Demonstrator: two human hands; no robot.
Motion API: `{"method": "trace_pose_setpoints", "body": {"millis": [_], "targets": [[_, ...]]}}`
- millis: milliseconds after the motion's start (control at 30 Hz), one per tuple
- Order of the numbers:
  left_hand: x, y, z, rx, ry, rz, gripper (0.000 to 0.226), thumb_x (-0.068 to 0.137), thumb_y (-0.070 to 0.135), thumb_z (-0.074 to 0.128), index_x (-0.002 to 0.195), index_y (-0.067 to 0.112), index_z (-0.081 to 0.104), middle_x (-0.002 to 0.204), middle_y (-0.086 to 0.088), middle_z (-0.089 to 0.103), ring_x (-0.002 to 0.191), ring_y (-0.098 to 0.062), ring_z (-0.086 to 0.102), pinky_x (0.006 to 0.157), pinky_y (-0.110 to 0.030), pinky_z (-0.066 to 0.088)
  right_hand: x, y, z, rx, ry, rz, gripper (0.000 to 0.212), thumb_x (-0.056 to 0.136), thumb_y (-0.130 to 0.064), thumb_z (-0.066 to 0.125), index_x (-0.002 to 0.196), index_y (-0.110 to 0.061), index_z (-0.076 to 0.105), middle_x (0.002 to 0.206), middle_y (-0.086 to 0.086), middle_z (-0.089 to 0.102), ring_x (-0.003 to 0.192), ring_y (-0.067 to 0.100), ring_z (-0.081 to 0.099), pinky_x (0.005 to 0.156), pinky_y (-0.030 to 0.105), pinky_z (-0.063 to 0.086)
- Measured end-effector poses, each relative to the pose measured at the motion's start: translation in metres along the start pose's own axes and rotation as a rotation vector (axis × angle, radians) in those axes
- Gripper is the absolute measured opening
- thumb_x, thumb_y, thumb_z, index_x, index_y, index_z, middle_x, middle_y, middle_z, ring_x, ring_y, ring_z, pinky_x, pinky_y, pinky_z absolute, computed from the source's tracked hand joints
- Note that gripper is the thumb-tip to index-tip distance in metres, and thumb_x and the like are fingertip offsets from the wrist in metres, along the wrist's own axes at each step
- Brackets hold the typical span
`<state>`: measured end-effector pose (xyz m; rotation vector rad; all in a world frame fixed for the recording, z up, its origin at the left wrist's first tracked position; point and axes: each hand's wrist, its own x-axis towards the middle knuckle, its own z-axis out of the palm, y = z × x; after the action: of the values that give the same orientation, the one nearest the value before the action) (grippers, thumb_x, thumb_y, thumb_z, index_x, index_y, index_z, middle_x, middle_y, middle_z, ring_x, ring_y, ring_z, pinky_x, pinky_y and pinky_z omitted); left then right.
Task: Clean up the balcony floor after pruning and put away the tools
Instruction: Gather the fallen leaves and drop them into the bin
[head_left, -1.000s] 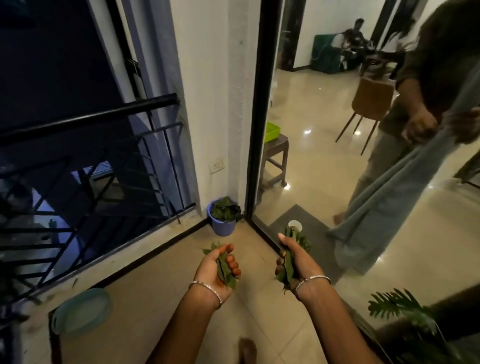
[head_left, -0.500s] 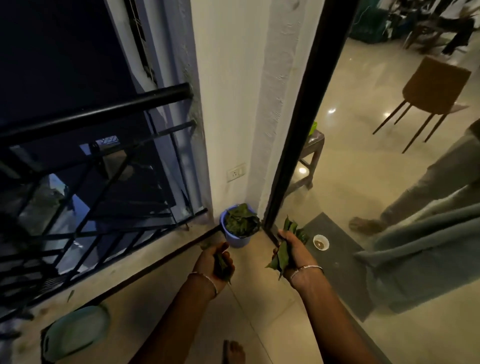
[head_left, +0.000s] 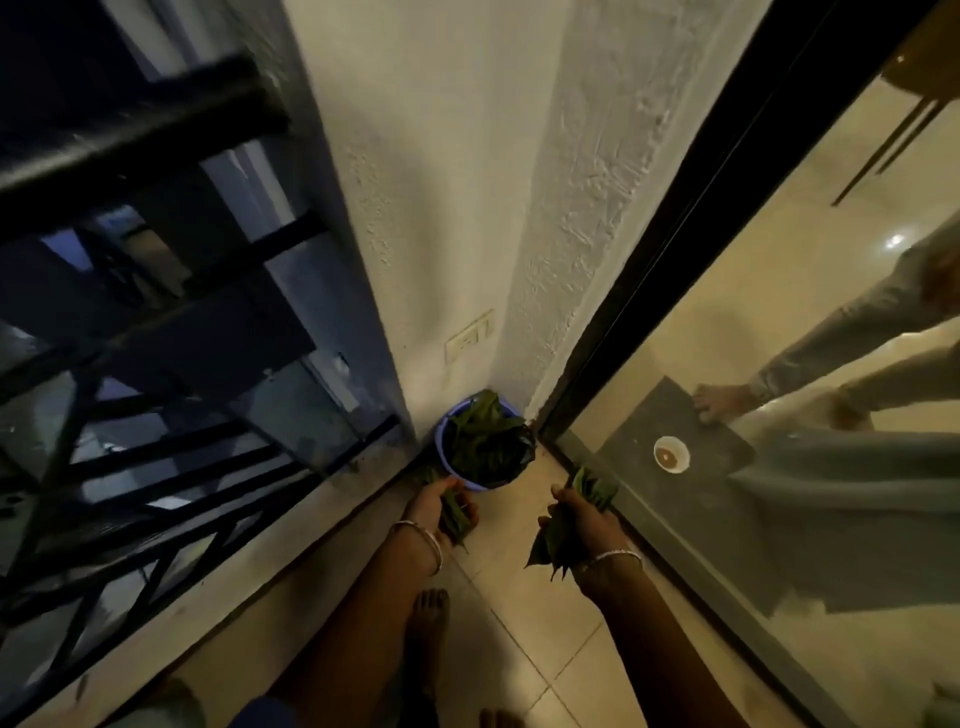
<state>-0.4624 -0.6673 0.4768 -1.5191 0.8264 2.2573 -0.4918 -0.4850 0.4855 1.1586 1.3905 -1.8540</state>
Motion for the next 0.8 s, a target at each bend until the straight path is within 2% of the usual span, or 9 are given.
{"method": "trace_pose_setpoints", "body": {"millis": [167, 200, 233, 267, 333, 433, 533, 667, 800], "targets": [[0.121, 0.037, 0.014, 0.034, -0.006, -0.088, 0.025, 0.102, 0.016, 0.043, 0.078, 0.011, 0.051, 0.055, -0.003, 0.041, 0.05, -0.017, 0.049, 0.052, -0.026, 0.04, 0.114, 0.009, 0.047, 0.02, 0.112, 0.001, 0.022, 0.086, -0.006, 0.071, 0.105, -0.003, 0.059, 0.086, 0.016, 0.066, 0.072, 0.029, 0.063, 0.064, 0.037, 0.054], [0.144, 0.043, 0.016, 0.023, -0.033, -0.11, 0.022, 0.102, 0.016, 0.041, 0.085, 0.013, 0.054, 0.057, -0.015, 0.058, 0.054, -0.015, 0.058, 0.054, -0.024, 0.046, 0.139, 0.012, 0.056, 0.023, 0.125, 0.0, 0.023, 0.086, -0.006, 0.071, 0.105, -0.003, 0.059, 0.086, 0.016, 0.066, 0.072, 0.029, 0.064, 0.063, 0.037, 0.054], [0.164, 0.047, 0.02, 0.003, -0.066, -0.127, 0.021, 0.104, 0.017, 0.038, 0.099, 0.014, 0.059, 0.072, -0.025, 0.068, 0.075, -0.015, 0.067, 0.069, -0.026, 0.053, 0.162, 0.014, 0.064, 0.015, 0.135, -0.009, 0.024, 0.085, -0.007, 0.072, 0.105, -0.004, 0.06, 0.087, 0.016, 0.067, 0.073, 0.03, 0.065, 0.064, 0.038, 0.055], [0.186, 0.051, 0.022, -0.017, -0.096, -0.15, 0.028, 0.106, 0.02, 0.035, 0.122, 0.013, 0.057, 0.113, -0.032, 0.063, 0.107, -0.021, 0.064, 0.093, -0.03, 0.049, 0.188, 0.017, 0.071, 0.007, 0.147, -0.024, 0.024, 0.085, -0.007, 0.072, 0.105, -0.005, 0.06, 0.089, 0.016, 0.068, 0.074, 0.03, 0.065, 0.065, 0.038, 0.055], [0.222, 0.056, 0.026, -0.012, -0.156, -0.191, 0.044, 0.107, 0.026, 0.033, 0.144, 0.005, 0.042, 0.145, -0.024, 0.044, 0.14, -0.032, 0.036, 0.114, -0.039, 0.029, 0.23, 0.021, 0.084, -0.019, 0.158, -0.059, 0.024, 0.084, -0.006, 0.072, 0.106, -0.005, 0.063, 0.091, 0.016, 0.069, 0.079, 0.032, 0.066, 0.072, 0.042, 0.057], [0.278, 0.063, 0.027, 0.135, -0.207, -0.158, 0.049, 0.096, 0.036, 0.052, 0.138, 0.011, 0.052, 0.148, -0.016, 0.044, 0.137, -0.035, 0.039, 0.117, -0.045, 0.026, 0.293, 0.029, 0.098, -0.058, 0.15, -0.078, 0.035, 0.082, -0.004, 0.074, 0.115, -0.002, 0.063, 0.108, 0.018, 0.069, 0.092, 0.035, 0.067, 0.087, 0.047, 0.056], [0.309, 0.07, 0.027, 0.169, -0.281, -0.19, 0.039, 0.088, 0.044, 0.06, 0.117, 0.021, 0.071, 0.127, -0.011, 0.063, 0.123, -0.032, 0.051, 0.114, -0.046, 0.029, 0.335, 0.033, 0.111, -0.119, 0.142, -0.103, 0.047, 0.081, -0.007, 0.077, 0.125, -0.004, 0.061, 0.119, 0.016, 0.066, 0.105, 0.035, 0.064, 0.093, 0.045, 0.053], [0.322, 0.066, 0.019, 0.084, -0.146, -0.074, 0.054, 0.102, 0.042, 0.037, 0.149, 0.015, 0.037, 0.154, -0.01, 0.036, 0.143, -0.028, 0.032, 0.119, -0.042, 0.022, 0.363, 0.031, 0.122, -0.164, 0.022, -0.085, 0.045, 0.079, -0.011, 0.08, 0.121, -0.009, 0.065, 0.115, 0.012, 0.069, 0.103, 0.032, 0.066, 0.094, 0.047, 0.053], [0.309, 0.072, 0.001, 0.074, -0.076, -0.035, 0.056, 0.103, 0.038, 0.036, 0.15, 0.009, 0.03, 0.156, -0.009, 0.032, 0.145, -0.025, 0.029, 0.117, -0.041, 0.025, 0.362, 0.033, 0.118, -0.295, -0.034, -0.095, 0.034, 0.087, -0.01, 0.068, 0.121, -0.014, 0.066, 0.118, 0.011, 0.067, 0.111, 0.032, 0.062, 0.1, 0.049, 0.05]]}}
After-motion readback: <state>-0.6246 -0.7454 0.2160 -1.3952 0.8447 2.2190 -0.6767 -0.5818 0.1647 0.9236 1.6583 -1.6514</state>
